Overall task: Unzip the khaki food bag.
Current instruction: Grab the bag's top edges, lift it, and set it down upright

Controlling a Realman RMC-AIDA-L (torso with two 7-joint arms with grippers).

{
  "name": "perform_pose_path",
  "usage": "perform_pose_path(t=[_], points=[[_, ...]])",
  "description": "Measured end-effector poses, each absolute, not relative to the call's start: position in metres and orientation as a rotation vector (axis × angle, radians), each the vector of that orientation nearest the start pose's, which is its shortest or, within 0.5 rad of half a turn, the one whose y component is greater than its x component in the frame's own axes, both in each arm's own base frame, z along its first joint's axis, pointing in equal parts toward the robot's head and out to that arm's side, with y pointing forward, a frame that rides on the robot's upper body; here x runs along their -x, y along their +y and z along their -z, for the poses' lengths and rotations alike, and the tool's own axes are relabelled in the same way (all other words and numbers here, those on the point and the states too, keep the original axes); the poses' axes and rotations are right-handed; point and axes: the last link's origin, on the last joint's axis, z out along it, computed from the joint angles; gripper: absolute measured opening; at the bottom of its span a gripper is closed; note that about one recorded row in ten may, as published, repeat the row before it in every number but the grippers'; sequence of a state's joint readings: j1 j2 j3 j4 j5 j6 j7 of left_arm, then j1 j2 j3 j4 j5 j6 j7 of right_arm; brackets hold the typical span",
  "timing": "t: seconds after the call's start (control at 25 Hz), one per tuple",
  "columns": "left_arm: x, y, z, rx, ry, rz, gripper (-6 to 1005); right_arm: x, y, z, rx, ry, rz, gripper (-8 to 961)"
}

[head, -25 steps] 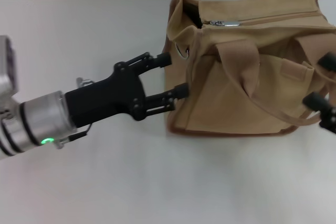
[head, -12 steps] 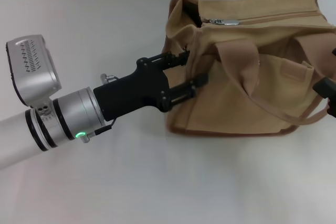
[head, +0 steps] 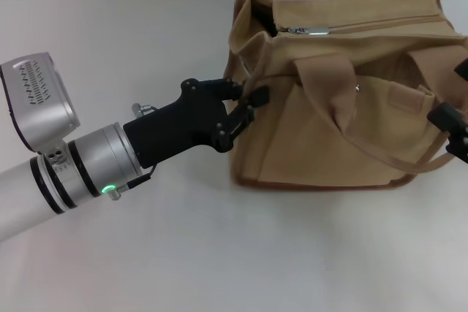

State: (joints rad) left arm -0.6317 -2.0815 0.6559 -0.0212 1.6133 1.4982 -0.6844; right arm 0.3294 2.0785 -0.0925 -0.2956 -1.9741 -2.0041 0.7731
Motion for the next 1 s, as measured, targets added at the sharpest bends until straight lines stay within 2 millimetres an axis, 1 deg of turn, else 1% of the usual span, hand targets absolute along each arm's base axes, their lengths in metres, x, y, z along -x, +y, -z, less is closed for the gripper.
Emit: perform_pose_path(t=[0.16, 0.24, 0.28, 0.36, 0.4, 0.48, 0.52, 0.64, 0.68, 0.76, 0.8, 0.84, 0.88, 0.92, 0.96, 1.0], points=[[0.238, 0.303, 0.072, 2.434, -0.428, 1.141, 204, -0.297, 0.228, -0.024, 2.151, 0.311, -1.338, 814], [0.246, 0.301, 0.061, 2.376, -0.404, 1.156, 144, -0.297, 0.229, -0.023, 2.15, 0.317, -1.338, 814], [0.251, 0.301, 0.051, 2.328, -0.385, 1.168, 121, -0.297, 0.229, -0.022, 2.149, 0.321, -1.336, 814], [0.256, 0.302, 0.04, 2.271, -0.369, 1.184, 76, -0.298, 0.229, -0.022, 2.148, 0.326, -1.334, 814], [0.26, 0.302, 0.03, 2.221, -0.36, 1.198, 54, -0.298, 0.23, -0.021, 2.147, 0.331, -1.33, 814], [0.263, 0.304, 0.013, 2.138, -0.329, 1.226, 55, -0.297, 0.234, -0.018, 2.145, 0.345, -1.328, 814], [0.265, 0.304, 0.0, 2.079, -0.29, 1.256, 55, -0.297, 0.234, -0.018, 2.145, 0.345, -1.328, 814], [0.26, 0.3, -0.013, 2.037, -0.213, 1.323, 57, -0.295, 0.238, -0.016, 2.146, 0.351, -1.329, 813], [0.256, 0.296, -0.014, 2.045, -0.162, 1.348, 57, -0.294, 0.24, -0.015, 2.145, 0.358, -1.33, 813], [0.254, 0.295, -0.011, 2.065, -0.144, 1.345, 58, -0.294, 0.24, -0.014, 2.144, 0.364, -1.332, 813], [0.251, 0.293, -0.003, 2.104, -0.124, 1.332, 59, -0.294, 0.241, -0.012, 2.142, 0.375, -1.331, 813], [0.248, 0.287, 0.017, 2.178, -0.089, 1.277, 59, -0.294, 0.242, -0.011, 2.141, 0.384, -1.323, 813], [0.248, 0.287, 0.017, 2.178, -0.089, 1.277, 60, -0.294, 0.242, -0.011, 2.141, 0.384, -1.323, 813], [0.248, 0.28, 0.033, 2.208, -0.075, 1.24, 60, -0.295, 0.242, -0.011, 2.14, 0.387, -1.318, 813], [0.248, 0.28, 0.033, 2.208, -0.075, 1.24, 61, -0.295, 0.243, -0.01, 2.14, 0.39, -1.313, 813], [0.248, 0.277, 0.038, 2.209, -0.071, 1.229, 61, -0.296, 0.243, -0.01, 2.14, 0.394, -1.309, 813]])
